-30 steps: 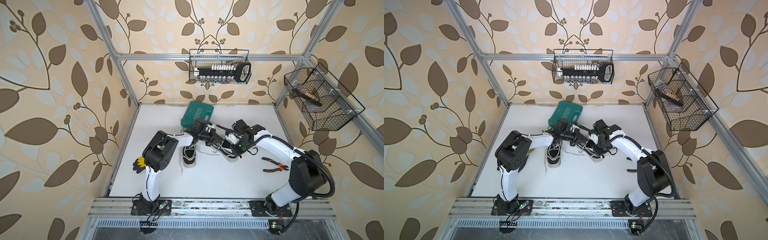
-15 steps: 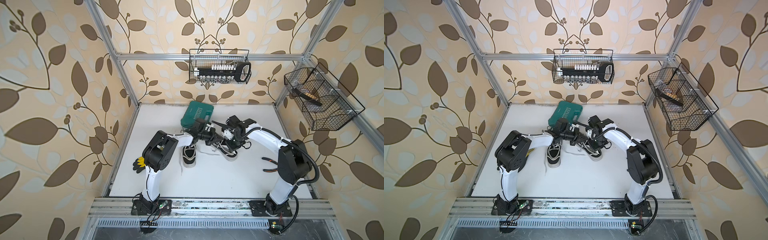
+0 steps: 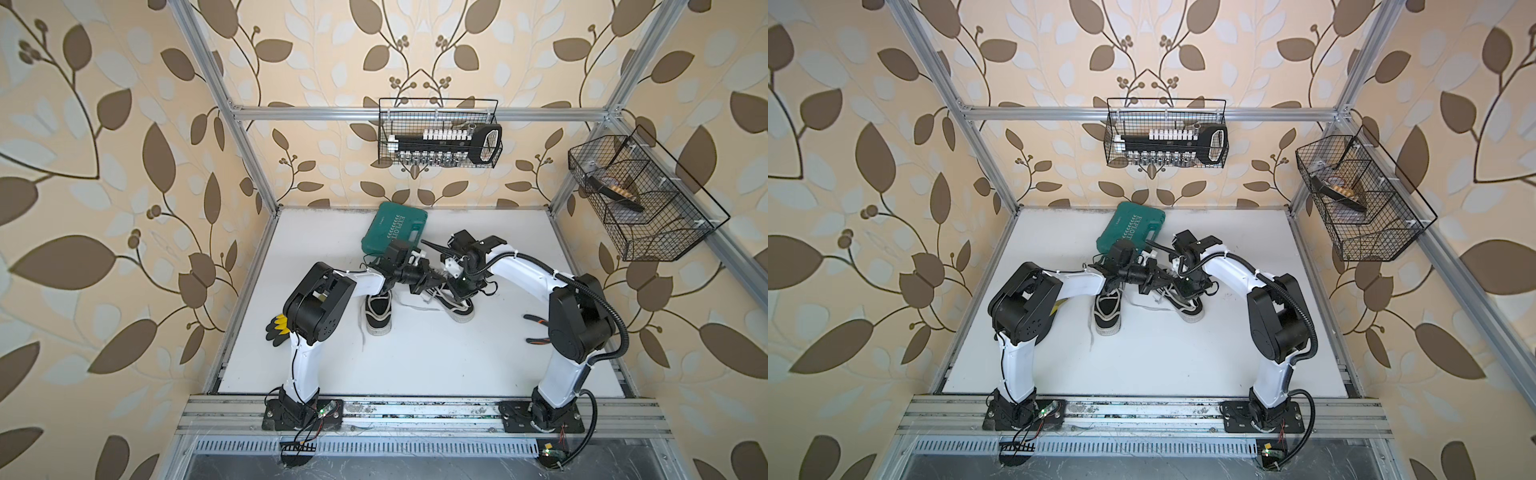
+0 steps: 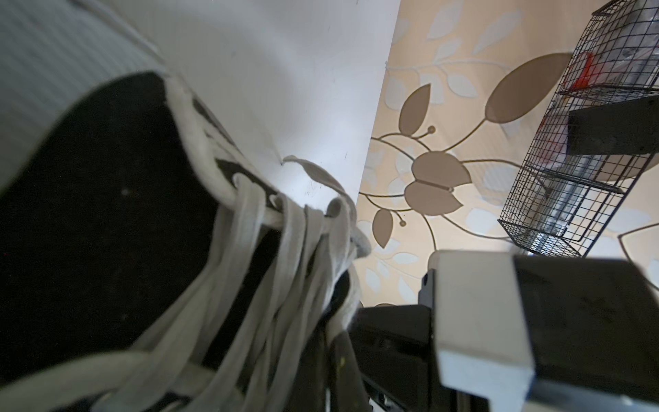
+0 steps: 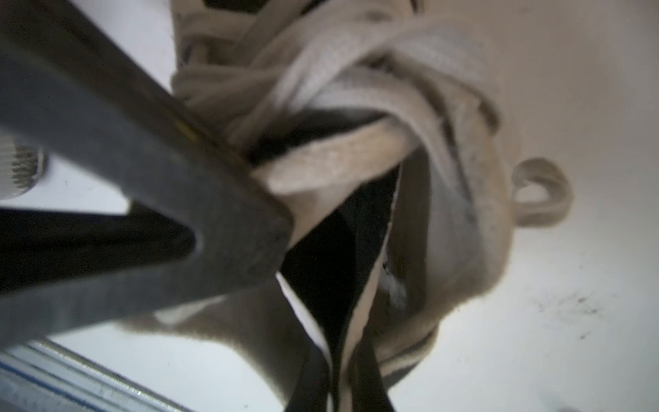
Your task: Insert the insole into the shoe
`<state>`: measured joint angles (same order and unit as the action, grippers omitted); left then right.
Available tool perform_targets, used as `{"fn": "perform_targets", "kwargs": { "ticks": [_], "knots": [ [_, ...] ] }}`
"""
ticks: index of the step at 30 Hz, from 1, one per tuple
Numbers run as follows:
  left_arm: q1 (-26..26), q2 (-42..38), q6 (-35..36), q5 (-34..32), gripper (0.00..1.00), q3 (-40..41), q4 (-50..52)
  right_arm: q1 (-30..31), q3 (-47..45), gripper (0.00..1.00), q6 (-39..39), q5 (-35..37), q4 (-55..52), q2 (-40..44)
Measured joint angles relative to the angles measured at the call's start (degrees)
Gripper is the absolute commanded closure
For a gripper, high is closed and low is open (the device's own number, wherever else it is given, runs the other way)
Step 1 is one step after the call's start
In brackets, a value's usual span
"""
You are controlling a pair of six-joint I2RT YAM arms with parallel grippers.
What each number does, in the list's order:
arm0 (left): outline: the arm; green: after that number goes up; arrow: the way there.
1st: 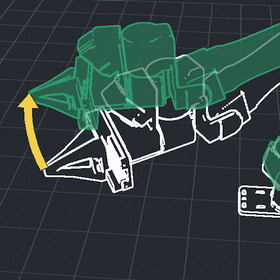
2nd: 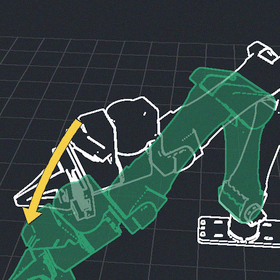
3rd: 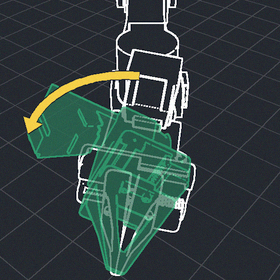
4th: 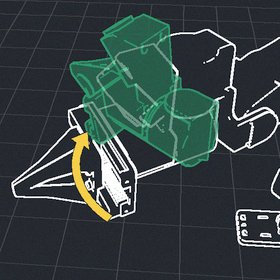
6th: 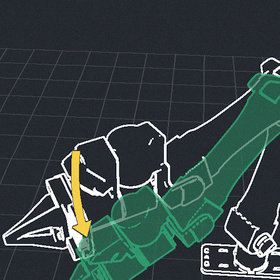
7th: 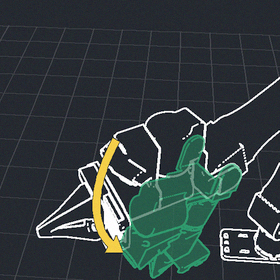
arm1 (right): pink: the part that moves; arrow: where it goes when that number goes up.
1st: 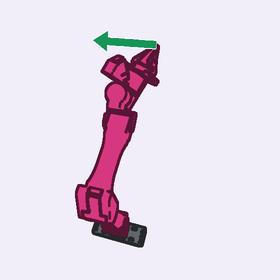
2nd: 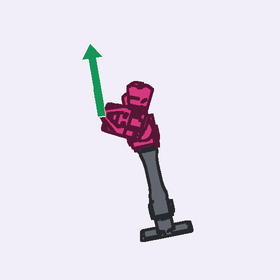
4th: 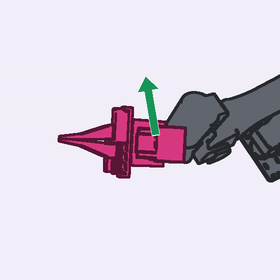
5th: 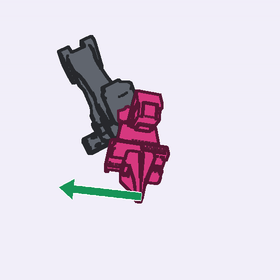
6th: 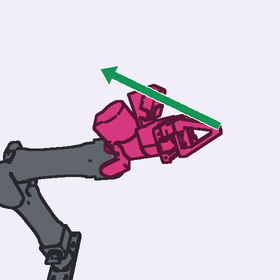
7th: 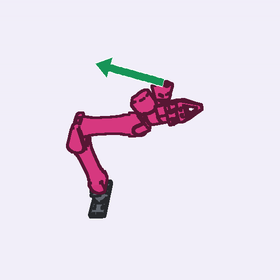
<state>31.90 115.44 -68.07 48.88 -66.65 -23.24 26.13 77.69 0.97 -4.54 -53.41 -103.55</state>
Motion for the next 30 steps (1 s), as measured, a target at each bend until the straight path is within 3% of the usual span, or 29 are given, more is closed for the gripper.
{"fn": "perform_targets", "kwargs": {
  "ticks": [30],
  "knots": [
    [-0.2, -0.3, -4.3, -1.7, 1.00, 5.0, -7.2, 0.7, -1.9, 0.98, -5.0, -2.1, 6.6, -0.7]
  ]
}}
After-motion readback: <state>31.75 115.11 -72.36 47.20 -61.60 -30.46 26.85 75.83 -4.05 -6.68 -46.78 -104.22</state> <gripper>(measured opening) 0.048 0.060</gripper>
